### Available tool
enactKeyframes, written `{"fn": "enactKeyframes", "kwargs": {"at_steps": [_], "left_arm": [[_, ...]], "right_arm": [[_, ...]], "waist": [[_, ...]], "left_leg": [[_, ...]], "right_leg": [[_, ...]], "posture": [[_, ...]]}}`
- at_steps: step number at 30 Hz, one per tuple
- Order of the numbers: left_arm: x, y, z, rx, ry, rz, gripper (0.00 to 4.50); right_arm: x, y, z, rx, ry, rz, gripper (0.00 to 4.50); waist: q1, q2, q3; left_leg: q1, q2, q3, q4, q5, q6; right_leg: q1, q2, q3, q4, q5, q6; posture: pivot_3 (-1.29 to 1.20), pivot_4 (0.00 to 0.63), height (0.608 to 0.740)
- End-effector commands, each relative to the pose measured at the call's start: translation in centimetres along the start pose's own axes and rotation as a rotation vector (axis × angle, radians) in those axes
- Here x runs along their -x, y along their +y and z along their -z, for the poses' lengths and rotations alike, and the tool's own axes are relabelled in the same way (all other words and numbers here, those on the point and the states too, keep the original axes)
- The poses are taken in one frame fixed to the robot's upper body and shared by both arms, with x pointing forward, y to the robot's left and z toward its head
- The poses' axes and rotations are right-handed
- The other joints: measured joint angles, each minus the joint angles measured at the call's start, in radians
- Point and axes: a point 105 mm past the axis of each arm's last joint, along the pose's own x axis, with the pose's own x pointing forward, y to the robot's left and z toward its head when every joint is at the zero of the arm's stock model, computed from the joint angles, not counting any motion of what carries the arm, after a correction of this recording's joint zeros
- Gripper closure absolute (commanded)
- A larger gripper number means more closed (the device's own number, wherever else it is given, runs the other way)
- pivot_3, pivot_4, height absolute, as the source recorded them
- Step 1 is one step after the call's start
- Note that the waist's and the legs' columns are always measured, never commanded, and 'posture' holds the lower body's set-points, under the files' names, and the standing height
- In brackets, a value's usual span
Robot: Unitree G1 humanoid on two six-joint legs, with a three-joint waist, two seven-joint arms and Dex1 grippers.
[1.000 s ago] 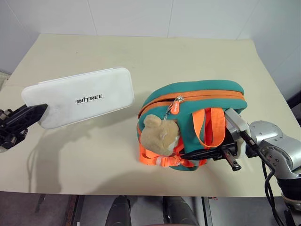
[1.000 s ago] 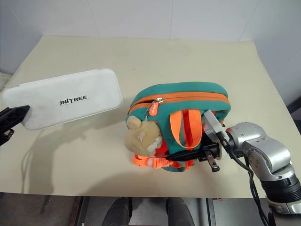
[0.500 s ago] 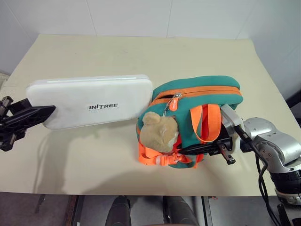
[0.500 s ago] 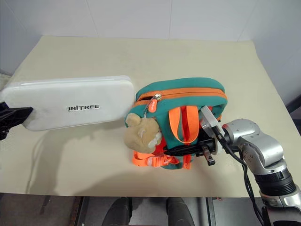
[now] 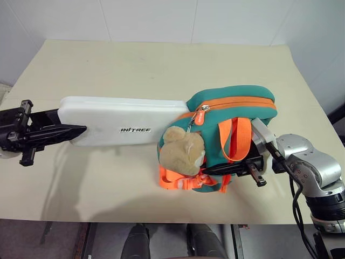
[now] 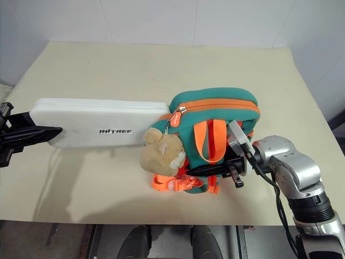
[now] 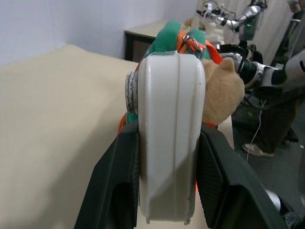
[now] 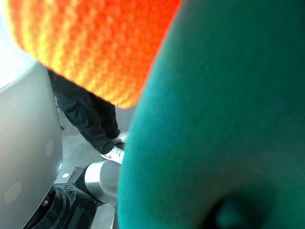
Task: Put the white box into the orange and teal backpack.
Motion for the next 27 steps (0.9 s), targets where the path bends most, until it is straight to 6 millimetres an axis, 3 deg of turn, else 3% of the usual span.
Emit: {"fn": "enactKeyframes", "kwargs": {"at_steps": [1, 16, 23, 27], "left_arm": [[-0.7, -0.7, -0.6, -0.048, 0.039, 0.07, 3.25], [-3.0, -1.1, 0.3, -0.127, 0.177, 0.177, 3.25], [-7.1, 0.7, 1.2, -0.152, 0.153, 0.115, 3.25], [-11.1, 1.4, 2.7, -0.129, 0.146, 0.09, 3.25]], "right_arm": [[-0.3, 0.0, -0.2, 0.022, 0.006, -0.007, 4.5], [-0.4, -0.7, 0.0, 0.029, 0.011, -0.003, 4.5], [-0.8, -0.9, 0.0, 0.034, 0.009, -0.012, 4.5], [-1.1, -1.0, -0.1, 0.038, 0.005, -0.019, 4.5]], "waist": [[-0.001, 0.0, 0.0], [-0.008, 0.0, 0.0], [-0.006, 0.0, 0.0], [0.002, 0.0, 0.0]], "left_leg": [[0.0, 0.0, 0.0, 0.0, 0.0, 0.0], [0.0, 0.0, 0.0, 0.0, 0.0, 0.0], [0.0, 0.0, 0.0, 0.002, 0.0, 0.0], [0.0, 0.0, -0.001, 0.005, 0.0, 0.0]], "right_leg": [[0.0, 0.0, 0.0, 0.0, 0.0, 0.0], [0.0, 0.0, 0.0, 0.0, 0.0, 0.0], [0.001, 0.0, 0.0, 0.002, 0.0, 0.001], [0.001, 0.001, 0.0, 0.003, 0.001, 0.002]], "posture": [[0.0, 0.15, 0.74], [0.0, 0.15, 0.74], [0.0, 0.15, 0.74], [0.0, 0.15, 0.74]]}}
